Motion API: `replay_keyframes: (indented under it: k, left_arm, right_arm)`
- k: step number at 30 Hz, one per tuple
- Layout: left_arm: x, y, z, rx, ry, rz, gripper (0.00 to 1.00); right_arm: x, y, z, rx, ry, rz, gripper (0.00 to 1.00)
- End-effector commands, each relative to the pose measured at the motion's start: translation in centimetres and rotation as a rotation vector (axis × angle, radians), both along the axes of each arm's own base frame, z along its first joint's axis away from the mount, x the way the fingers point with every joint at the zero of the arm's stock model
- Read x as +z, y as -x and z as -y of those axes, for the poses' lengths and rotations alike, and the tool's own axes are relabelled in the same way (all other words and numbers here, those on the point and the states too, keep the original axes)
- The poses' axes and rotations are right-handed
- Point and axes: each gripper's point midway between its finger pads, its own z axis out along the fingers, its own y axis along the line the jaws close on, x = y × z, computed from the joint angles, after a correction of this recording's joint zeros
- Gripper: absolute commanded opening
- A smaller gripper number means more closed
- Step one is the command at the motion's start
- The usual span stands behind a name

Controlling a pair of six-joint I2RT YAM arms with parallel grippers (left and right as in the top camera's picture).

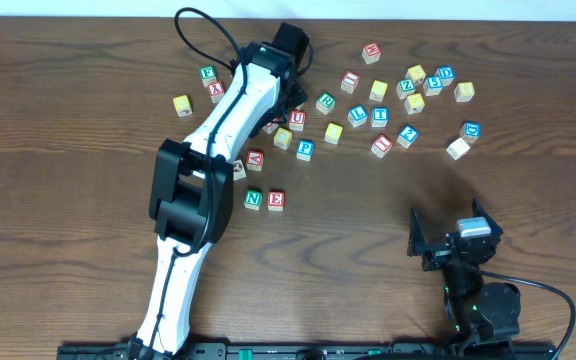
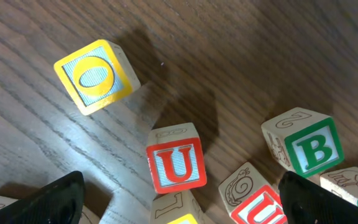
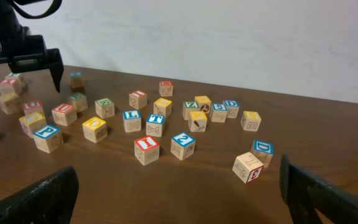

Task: Spell out NEURIPS
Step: 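Lower and close the left gripper on the red U block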

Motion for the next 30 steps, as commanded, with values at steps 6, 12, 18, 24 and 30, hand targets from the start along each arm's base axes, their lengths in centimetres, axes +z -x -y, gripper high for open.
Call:
replay_keyframes:
  k: [6,12,18,24,30]
  left_arm:
    - [-0.7,-0.1,-1.1,0.065,-0.047,0.010,0.97]
    - [-1.0,0.1,-1.3,0.070,-0.056,0.003,0.89]
    - [-1.3,0.2,-1.3,0.070,-0.057,0.001,0.82]
    - [-1.7,0.2,-1.4,0.070,-0.058,-0.001,0.82]
    - [-2.0,0.2,-1.4,0.070,-0.058,0.000,0.82]
  right_arm:
    - [0.0,0.0,0.3,-0.017,-0.012,-0.001,0.99]
    - [0.0,0.0,0.3,-0.017,-0.012,-0.001,0.99]
    - [0.0,0.0,0.3,-0.017,-0.012,-0.001,0.99]
    - [0.0,0.0,0.3,-0.017,-0.012,-0.001,0.99]
    - [0.0,0.0,0.3,-0.017,-0.012,-0.001,0.99]
